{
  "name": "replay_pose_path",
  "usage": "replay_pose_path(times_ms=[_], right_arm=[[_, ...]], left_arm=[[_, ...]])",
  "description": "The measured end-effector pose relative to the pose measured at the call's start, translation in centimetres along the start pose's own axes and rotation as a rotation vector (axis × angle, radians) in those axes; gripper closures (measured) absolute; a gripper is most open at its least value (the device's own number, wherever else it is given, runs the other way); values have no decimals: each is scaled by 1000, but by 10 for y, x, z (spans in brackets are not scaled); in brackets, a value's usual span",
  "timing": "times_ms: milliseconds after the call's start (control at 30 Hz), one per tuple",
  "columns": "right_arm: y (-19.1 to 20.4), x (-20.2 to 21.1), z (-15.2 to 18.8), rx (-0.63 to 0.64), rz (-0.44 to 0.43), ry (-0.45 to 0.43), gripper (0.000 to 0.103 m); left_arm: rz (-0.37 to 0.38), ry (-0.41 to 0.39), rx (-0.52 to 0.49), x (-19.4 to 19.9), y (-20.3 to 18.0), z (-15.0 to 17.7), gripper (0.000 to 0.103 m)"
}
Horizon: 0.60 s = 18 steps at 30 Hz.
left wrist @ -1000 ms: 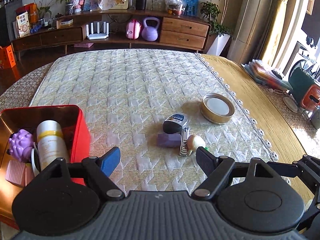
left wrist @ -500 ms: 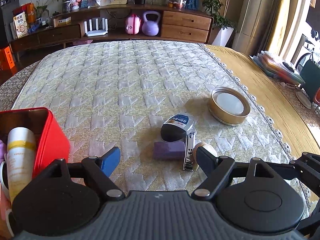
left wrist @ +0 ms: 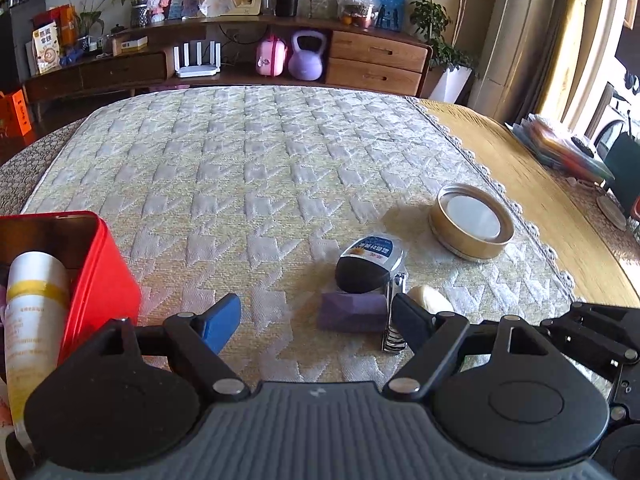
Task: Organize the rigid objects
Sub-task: 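Grasp the purple block with the left gripper while the right grasps the green stopper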
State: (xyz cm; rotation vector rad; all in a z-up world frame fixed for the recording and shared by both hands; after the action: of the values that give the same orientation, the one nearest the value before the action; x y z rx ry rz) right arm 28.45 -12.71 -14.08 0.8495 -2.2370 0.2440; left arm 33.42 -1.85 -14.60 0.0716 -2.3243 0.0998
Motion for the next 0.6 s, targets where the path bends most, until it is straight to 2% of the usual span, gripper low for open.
replay_pose_path(times_ms=[233, 367, 467, 533, 600], right_arm=[[1, -1, -2, 11, 3, -14, 60], [1, -1, -2, 8, -2, -25, 66], [1, -1, -2, 5, -1, -33, 76], [0, 0, -2, 4, 2, -37, 82], [1, 1, -1, 5, 8, -39, 86]], left_arm=[[12, -4, -34, -5, -11, 2, 22], [16, -10, -35, -7, -11, 2, 34], [43, -20, -43, -5, -13, 3, 51], [58, -24, -46, -3, -15, 3, 67], [64, -26, -57, -2, -17, 3, 67]])
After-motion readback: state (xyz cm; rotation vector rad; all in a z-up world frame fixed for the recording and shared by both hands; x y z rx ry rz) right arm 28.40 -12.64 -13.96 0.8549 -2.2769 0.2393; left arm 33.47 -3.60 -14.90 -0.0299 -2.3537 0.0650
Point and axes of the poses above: each gripper's, at about its wrist camera, not at the fingertips, and x roughly against the way its jaws point, y to its left, z to its underside, the point moved 4 cm from there along -x, roughly the way its jaws point, and after that the axes turned 4 degrees about -z, right-handed, at the moved point
